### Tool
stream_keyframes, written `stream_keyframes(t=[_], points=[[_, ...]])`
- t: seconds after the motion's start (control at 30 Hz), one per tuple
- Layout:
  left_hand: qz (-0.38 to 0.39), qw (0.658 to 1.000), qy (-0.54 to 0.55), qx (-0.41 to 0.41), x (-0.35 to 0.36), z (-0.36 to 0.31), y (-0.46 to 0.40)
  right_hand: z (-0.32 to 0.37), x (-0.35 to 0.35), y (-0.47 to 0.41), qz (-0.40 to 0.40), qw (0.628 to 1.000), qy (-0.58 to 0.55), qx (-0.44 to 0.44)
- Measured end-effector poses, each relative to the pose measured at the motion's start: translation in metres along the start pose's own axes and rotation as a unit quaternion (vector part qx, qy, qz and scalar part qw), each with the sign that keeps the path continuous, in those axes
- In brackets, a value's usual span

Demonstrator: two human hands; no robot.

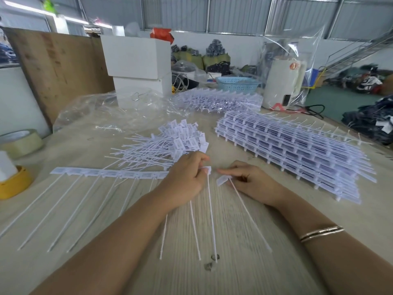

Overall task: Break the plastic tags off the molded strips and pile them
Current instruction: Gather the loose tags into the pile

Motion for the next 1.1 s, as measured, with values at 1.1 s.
stream_keyframes(t=[1.1], points=[[0.032,0.979,-0.171,0.107,-0.015,-0.016,0.007,0.009,0.008,-0.005,-0.051,0.987,-0.134,0.067]])
Point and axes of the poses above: each hand's wrist, its own y-axis away from the middle knuckle, its own x-axis out of the palm, z = x × y, the point moved 6 cm from there along -y, towards the middle knuckle, and after that the axes turned 2 degrees about -x, right-handed, at the moved point
